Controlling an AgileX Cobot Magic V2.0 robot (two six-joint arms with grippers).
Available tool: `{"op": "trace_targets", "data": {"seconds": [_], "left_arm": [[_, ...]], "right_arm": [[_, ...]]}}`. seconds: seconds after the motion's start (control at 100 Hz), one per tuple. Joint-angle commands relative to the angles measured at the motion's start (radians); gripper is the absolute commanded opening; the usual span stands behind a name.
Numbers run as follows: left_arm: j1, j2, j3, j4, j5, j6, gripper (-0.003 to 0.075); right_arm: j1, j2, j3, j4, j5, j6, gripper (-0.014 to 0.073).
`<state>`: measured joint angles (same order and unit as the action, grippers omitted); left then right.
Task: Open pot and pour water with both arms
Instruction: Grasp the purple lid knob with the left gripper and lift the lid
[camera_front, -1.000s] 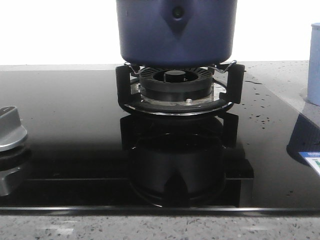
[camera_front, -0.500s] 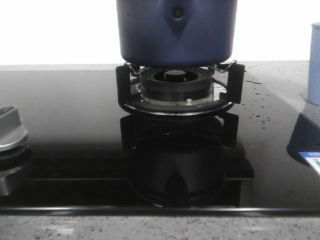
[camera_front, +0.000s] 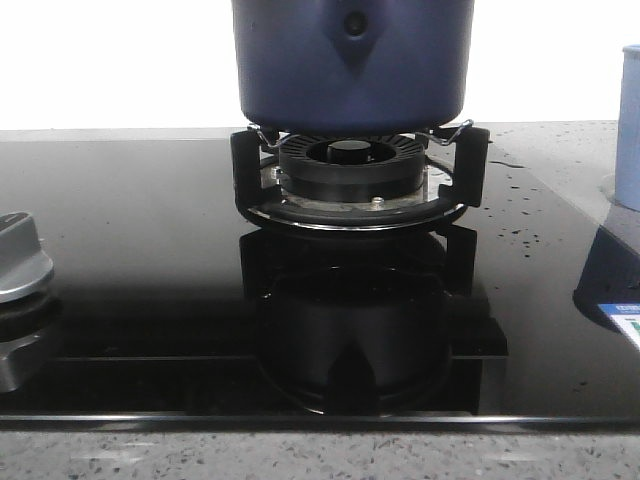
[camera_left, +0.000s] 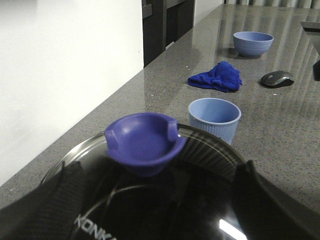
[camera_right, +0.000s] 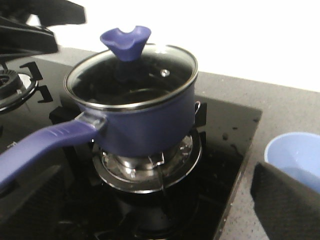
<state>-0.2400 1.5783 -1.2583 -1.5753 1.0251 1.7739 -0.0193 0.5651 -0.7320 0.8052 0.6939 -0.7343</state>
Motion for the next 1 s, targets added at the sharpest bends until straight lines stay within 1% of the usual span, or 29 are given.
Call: {"op": "trace_targets", "data": {"seconds": [0.0, 0.09, 0.29, 0.36, 0.52, 0.67, 0.88, 0.99], "left_arm": [[-0.034, 0.010, -0.072, -0.079, 0.044, 0.006, 0.0559], [-0.072, 0.053, -0.111, -0.079, 0.060, 0.006, 0.0559], [-0.126, 0.117, -0.171, -0.081, 0.006, 0.006, 0.0558], [-0.131, 0.133, -0.184, -0.086, 0.003, 0.006, 0.0558], [-0.133, 0.138, -0.184, -0.169, -0.002, 0.006, 0.0557], [-0.133, 0.138, -0.184, -0.231, 0.047, 0.006, 0.0557], [-0.154, 0.143, -0.184, -0.235, 0.048, 0.001, 0.0557], [-0.160, 0.161, -0.184, -0.238, 0.004, -0.021, 0.0558]], "right_arm": [[0.004, 0.007, -0.045, 0.038, -0.061, -0.014, 0.0657], [0.004, 0.007, -0.046, 0.038, -0.059, -0.014, 0.0657], [0.004, 0.007, -0.049, 0.038, -0.041, -0.014, 0.0657], [0.004, 0.007, -0.051, 0.038, -0.028, -0.014, 0.0657], [0.004, 0.007, -0.051, 0.038, -0.024, -0.014, 0.0657], [0.004, 0.007, -0.051, 0.038, -0.024, -0.014, 0.0657], [0.004, 0.007, -0.051, 0.040, -0.029, -0.014, 0.0657], [0.004, 0.007, -0.051, 0.042, -0.029, -0.014, 0.0657]]}}
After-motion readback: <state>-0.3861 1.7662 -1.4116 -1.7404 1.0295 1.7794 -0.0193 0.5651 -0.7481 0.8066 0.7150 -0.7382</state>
